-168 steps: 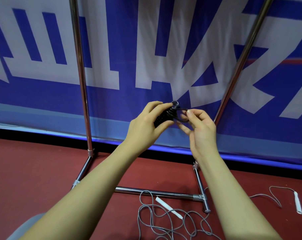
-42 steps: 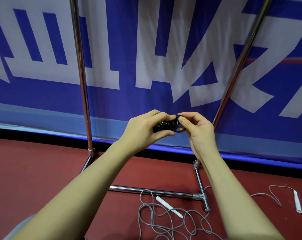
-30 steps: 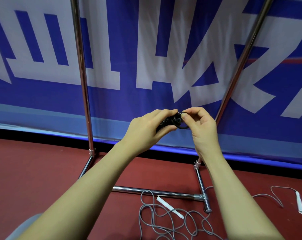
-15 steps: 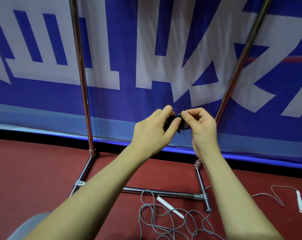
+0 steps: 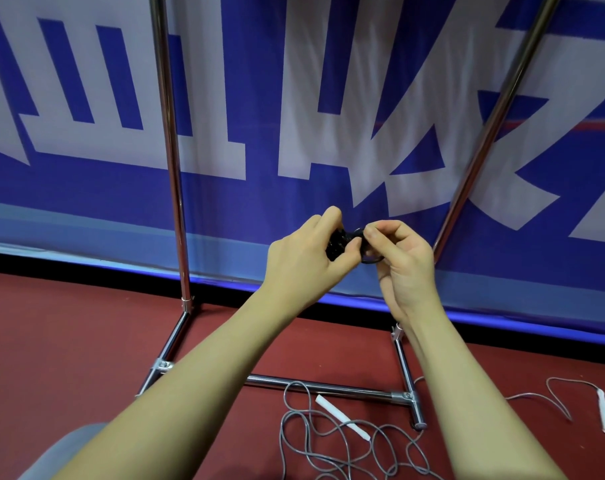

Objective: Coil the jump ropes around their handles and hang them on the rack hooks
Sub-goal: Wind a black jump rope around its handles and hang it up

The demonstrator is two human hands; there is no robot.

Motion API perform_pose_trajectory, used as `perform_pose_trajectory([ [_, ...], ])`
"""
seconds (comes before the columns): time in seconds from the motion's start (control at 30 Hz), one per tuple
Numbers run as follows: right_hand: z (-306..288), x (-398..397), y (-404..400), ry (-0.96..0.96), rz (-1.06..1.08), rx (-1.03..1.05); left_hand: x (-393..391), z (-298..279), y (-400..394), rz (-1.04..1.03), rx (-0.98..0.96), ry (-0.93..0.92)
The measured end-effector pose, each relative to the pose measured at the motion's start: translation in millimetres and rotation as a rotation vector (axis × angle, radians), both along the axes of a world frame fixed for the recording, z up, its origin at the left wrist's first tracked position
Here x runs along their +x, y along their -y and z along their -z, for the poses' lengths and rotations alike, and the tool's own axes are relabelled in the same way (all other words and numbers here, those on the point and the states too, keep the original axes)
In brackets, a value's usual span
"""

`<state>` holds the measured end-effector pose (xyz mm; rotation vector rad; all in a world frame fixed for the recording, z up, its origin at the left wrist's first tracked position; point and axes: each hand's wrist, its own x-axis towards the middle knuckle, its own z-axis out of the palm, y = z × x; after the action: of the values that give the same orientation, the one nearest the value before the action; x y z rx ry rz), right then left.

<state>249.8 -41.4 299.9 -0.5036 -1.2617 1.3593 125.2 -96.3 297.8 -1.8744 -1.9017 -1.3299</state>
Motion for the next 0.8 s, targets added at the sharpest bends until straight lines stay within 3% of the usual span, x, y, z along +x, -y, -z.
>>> perform_pose_trajectory([
  [0.2, -2, 12, -6, -0.142, -0.279, -0.059, -2, -5, 3, 0.02, -0.033, 0.147],
  [0.3, -2, 14, -7, -0.119, -0.35, -0.022, -3, -6, 4, 0.043, -0.022, 0.178],
  [0.8, -4, 16, -10, -0.134, -0.403, -0.048, -3, -10, 7, 0.21, 0.03, 0.139],
])
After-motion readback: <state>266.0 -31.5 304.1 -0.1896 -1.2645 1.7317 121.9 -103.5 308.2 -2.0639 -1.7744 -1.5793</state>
